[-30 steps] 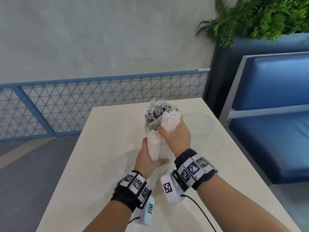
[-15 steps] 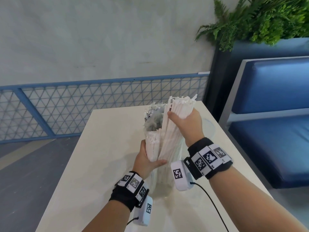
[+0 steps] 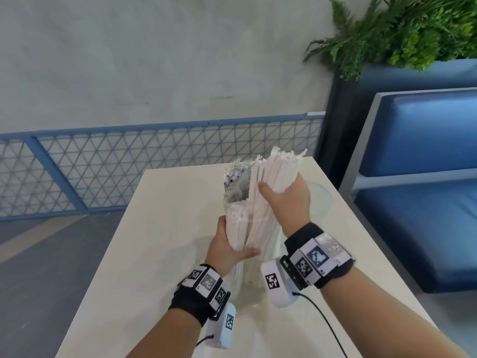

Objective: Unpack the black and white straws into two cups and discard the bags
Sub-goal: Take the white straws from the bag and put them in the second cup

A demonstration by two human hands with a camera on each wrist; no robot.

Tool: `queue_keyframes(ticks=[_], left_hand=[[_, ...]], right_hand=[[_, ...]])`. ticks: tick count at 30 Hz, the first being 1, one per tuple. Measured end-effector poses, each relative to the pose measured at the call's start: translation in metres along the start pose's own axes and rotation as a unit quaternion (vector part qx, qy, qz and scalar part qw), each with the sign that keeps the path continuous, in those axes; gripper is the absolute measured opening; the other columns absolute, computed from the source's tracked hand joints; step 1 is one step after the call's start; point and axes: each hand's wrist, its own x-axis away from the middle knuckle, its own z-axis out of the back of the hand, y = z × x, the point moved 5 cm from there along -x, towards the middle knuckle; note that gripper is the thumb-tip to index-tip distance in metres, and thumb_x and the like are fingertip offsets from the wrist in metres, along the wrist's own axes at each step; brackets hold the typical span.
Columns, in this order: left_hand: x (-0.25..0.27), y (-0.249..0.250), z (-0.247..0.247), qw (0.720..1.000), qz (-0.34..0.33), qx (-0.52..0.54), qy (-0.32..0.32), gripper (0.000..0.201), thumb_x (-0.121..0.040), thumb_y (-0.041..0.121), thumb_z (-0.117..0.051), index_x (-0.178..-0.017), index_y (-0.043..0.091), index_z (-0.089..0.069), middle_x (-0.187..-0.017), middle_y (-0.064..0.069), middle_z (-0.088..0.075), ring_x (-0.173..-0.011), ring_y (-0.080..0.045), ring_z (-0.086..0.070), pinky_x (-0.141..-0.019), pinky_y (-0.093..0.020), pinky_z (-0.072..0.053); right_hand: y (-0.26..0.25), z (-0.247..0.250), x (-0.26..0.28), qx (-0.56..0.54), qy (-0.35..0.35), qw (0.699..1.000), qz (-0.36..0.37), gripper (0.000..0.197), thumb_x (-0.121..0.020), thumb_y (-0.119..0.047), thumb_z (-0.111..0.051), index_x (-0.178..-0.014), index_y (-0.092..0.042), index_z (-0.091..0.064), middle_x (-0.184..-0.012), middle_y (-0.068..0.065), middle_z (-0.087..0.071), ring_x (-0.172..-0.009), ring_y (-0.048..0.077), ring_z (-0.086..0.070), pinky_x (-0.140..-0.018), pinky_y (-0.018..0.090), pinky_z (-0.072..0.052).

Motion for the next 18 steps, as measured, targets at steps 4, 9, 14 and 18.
queue_keyframes(ticks=[4,9,14,18], left_hand=[[-0.001,-0.003,0.003,1.000,0.004,0.017,0.008,0.076,-0.056,0.022,-0.090,-0.110,0.039,-0.040,-0.106,0.012,-0.065,-0.093,0.002,-0.064,-0.080,-0.017,-0.050],[-0.002,-0.002,0.003,0.999,0.008,0.036,0.031,0.071,-0.053,0.034,-0.089,-0.106,0.039,-0.042,-0.102,0.012,-0.065,-0.094,-0.005,-0.064,-0.075,-0.014,-0.050],[-0.004,-0.003,0.000,0.998,0.008,0.040,0.051,0.078,-0.050,0.038,-0.088,-0.113,0.029,-0.043,-0.103,0.011,-0.064,-0.096,-0.006,-0.062,-0.077,-0.021,-0.049],[-0.004,0.000,-0.001,0.998,0.005,0.029,0.059,0.075,-0.058,0.023,-0.089,-0.115,0.026,-0.040,-0.104,0.016,-0.060,-0.096,0.002,-0.058,-0.074,-0.017,-0.045]], right_hand=[[-0.025,0.013,-0.025,-0.033,0.019,0.999,0.007,0.031,-0.075,-0.018,-0.072,-0.102,-0.008,-0.059,-0.095,0.004,-0.064,-0.091,0.021,-0.062,-0.078,0.039,-0.055],[-0.044,0.029,-0.048,-0.130,-0.003,0.991,-0.014,0.023,-0.076,-0.015,-0.072,-0.092,-0.020,-0.057,-0.088,-0.004,-0.063,-0.088,0.015,-0.062,-0.076,0.033,-0.055],[-0.016,0.015,-0.027,-0.156,-0.076,0.984,-0.051,0.039,-0.072,-0.016,-0.077,-0.105,-0.020,-0.057,-0.104,0.002,-0.066,-0.101,0.017,-0.064,-0.083,0.033,-0.055],[0.010,0.002,-0.010,-0.152,-0.101,0.980,-0.073,0.052,-0.066,-0.016,-0.082,-0.112,-0.013,-0.058,-0.107,0.004,-0.068,-0.102,0.018,-0.064,-0.085,0.035,-0.055]])
